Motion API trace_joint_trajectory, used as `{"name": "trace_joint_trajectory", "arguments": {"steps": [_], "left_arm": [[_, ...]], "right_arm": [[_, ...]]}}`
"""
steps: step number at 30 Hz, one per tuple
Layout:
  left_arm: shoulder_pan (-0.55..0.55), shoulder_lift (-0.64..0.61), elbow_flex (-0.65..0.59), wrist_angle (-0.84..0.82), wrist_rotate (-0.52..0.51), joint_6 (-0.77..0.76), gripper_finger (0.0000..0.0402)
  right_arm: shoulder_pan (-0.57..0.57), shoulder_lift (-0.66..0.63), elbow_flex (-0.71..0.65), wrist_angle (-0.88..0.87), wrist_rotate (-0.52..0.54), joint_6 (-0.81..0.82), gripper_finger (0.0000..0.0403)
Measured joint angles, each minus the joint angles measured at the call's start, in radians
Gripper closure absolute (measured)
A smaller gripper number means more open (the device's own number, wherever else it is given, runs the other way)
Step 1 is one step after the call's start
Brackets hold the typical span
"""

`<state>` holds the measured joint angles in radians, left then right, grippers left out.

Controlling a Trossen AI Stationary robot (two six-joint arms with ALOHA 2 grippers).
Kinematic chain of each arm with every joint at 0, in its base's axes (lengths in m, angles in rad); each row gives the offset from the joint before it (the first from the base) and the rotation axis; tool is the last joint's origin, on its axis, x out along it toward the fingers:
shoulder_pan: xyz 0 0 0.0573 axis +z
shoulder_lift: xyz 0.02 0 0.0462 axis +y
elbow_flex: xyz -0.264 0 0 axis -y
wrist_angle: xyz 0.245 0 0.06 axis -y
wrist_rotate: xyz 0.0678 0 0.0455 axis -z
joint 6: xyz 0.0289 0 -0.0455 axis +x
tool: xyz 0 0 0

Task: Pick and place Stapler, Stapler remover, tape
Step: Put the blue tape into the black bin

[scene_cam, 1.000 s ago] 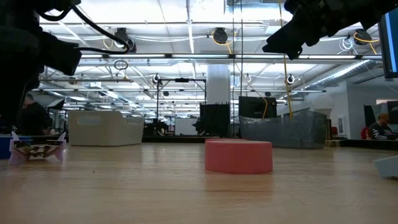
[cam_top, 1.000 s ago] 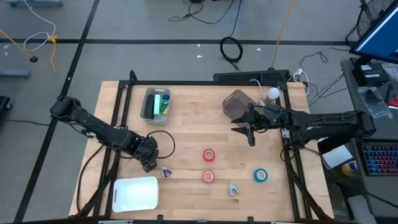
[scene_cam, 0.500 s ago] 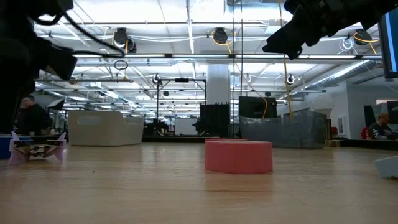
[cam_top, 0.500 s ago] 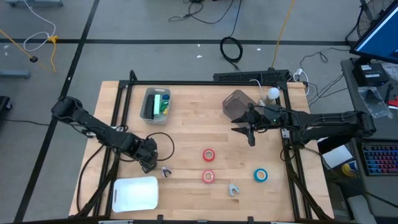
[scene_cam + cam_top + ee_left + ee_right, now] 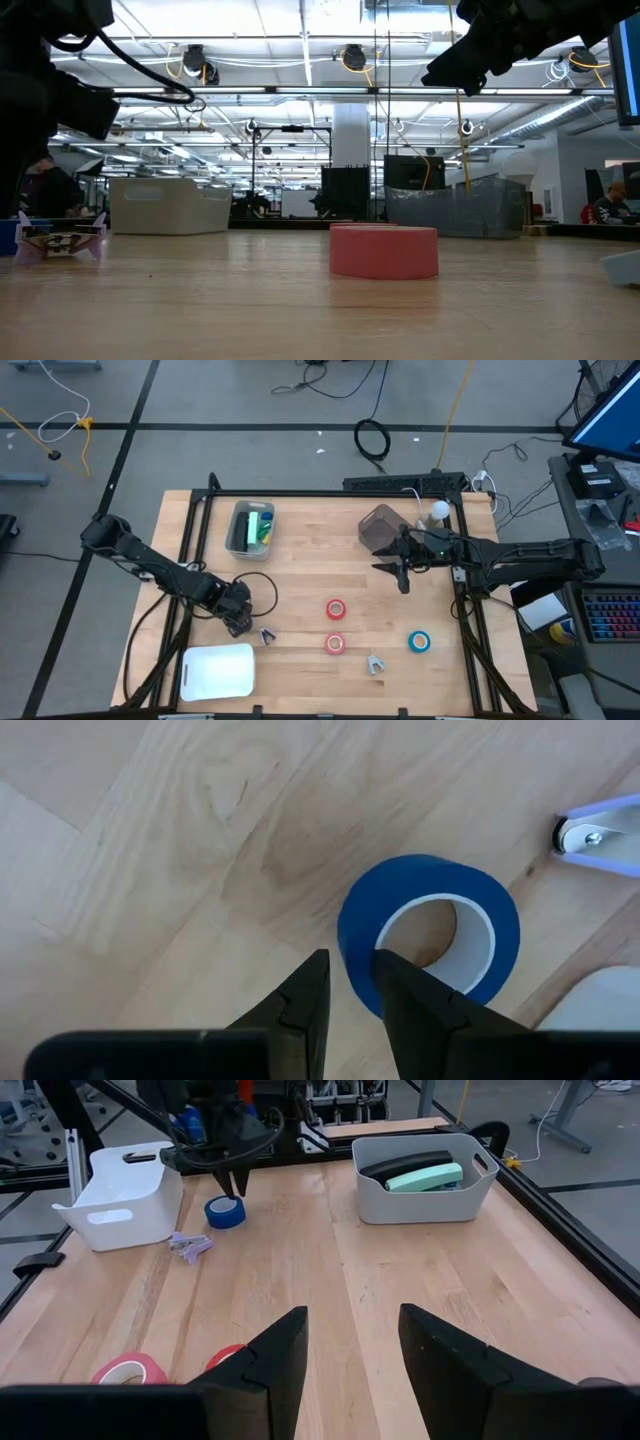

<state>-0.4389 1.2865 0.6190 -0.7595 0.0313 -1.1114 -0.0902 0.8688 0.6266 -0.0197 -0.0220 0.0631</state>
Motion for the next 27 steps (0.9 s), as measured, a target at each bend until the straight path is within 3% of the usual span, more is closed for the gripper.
{"name": "trace_joint_trajectory", "arguments": {"steps": [14, 27], "left_arm": [[-0.002, 0.007, 0.003, 0.031, -0.007, -0.012, 0.0311], [-0.001, 0.143, 0.008, 0.069, 0.010, 0.009, 0.0312]], "right_arm": [[0.000, 0.000, 0.000, 0.004, 0.025, 0.003, 0.0252], [0.000, 0.000, 0.000, 0.006, 0.025, 0.004, 0.0252]]}}
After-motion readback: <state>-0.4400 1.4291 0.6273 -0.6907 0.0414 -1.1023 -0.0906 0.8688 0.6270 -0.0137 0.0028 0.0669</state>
